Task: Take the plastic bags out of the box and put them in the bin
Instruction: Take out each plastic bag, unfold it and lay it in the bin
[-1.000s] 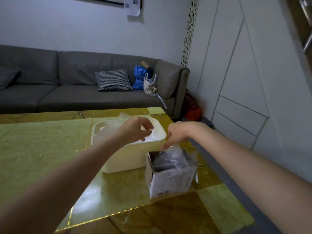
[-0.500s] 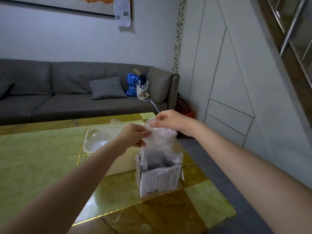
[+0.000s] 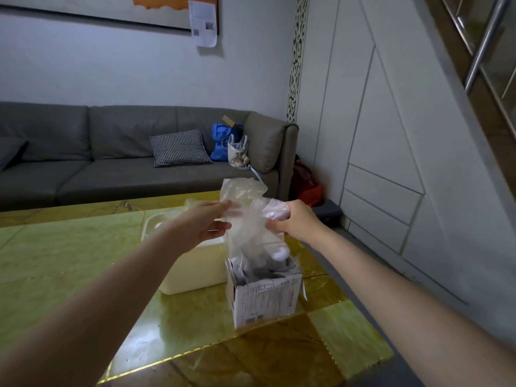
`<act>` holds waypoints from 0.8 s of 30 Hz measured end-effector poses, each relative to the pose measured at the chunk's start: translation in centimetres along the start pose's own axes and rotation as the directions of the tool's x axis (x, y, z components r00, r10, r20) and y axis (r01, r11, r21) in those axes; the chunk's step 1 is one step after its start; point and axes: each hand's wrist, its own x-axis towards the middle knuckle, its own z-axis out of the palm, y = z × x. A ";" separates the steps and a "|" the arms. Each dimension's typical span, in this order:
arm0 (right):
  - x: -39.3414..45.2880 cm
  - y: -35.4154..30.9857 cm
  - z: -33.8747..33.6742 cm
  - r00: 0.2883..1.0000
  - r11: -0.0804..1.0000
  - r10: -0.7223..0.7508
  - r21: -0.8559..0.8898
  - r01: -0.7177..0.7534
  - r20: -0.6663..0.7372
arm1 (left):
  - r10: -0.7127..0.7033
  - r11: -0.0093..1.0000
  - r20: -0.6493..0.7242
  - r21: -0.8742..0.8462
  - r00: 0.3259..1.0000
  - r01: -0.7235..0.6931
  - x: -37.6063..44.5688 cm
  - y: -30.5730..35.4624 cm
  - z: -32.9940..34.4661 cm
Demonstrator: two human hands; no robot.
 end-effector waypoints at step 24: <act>1.7 -6.6 -3.1 0.957 0.948 0.055 0.285 -0.139 0.285 | 0.077 0.991 -0.038 0.110 0.996 -0.073 0.1 1.1 0.2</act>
